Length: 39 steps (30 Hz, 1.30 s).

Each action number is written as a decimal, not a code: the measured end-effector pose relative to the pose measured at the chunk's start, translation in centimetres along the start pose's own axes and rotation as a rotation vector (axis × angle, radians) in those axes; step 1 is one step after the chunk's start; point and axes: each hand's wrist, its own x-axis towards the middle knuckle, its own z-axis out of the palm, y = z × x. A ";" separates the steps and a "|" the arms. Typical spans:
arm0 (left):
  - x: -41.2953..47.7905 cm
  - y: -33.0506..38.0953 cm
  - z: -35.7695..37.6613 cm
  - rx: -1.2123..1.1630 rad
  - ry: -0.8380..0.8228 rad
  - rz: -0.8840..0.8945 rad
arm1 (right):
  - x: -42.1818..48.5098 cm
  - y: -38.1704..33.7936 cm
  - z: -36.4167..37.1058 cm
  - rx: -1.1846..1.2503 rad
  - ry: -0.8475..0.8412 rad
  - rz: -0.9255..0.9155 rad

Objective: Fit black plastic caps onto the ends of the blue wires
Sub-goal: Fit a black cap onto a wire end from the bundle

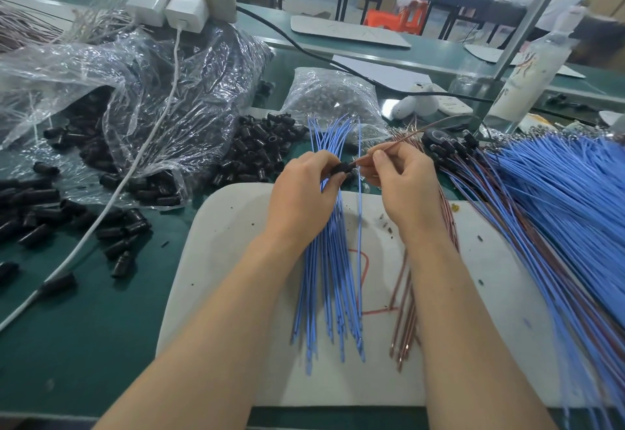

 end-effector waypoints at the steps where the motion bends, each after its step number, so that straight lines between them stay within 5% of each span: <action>1: 0.0 0.0 0.0 -0.001 -0.004 -0.002 | 0.0 0.0 0.0 0.021 0.002 0.012; 15: -0.1 0.3 0.2 -0.006 -0.003 0.055 | -0.6 -0.1 1.3 -0.138 -0.004 -0.031; 22: -0.1 0.4 0.0 -0.013 0.010 0.054 | -0.3 -0.4 0.6 0.195 0.057 0.076; 32: -0.2 0.4 -0.2 -0.007 0.063 0.094 | -0.1 -0.2 0.4 0.085 0.028 0.052; 39: -0.1 0.3 -0.1 0.001 0.054 0.073 | -0.3 -0.4 0.5 0.237 -0.003 0.109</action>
